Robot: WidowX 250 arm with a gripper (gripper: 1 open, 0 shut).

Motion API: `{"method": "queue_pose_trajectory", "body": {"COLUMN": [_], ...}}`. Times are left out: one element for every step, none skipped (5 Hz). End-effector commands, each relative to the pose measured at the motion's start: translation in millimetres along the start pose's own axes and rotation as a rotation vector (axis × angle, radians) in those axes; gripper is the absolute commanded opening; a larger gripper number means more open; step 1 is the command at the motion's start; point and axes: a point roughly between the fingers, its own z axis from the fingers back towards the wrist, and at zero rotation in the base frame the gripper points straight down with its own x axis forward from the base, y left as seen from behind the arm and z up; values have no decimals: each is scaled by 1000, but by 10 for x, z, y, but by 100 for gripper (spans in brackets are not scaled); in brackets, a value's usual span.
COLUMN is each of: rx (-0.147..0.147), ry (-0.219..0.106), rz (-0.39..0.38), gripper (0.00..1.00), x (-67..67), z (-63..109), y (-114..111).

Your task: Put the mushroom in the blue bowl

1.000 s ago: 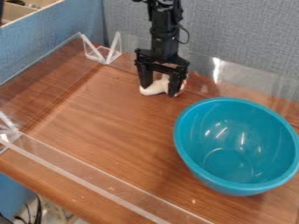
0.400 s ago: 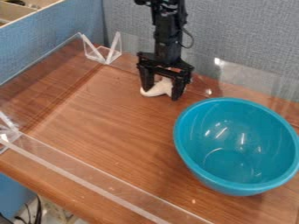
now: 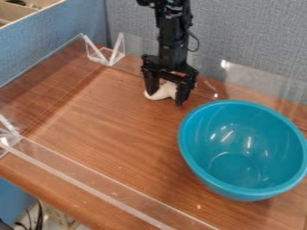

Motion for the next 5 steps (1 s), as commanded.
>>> {"method": "queue_pose_trajectory", "body": {"rx": [3, 3, 6, 10, 16], "ry": [-49, -52, -69, -94, -126], "rz": [-18, -26, -38, -48, -84], "gripper": [0, 0, 0, 0, 0], "x": [108, 75, 34, -14, -56], "z": [187, 266, 427, 544, 684], "y": [13, -35, -102, -111, -211]}}
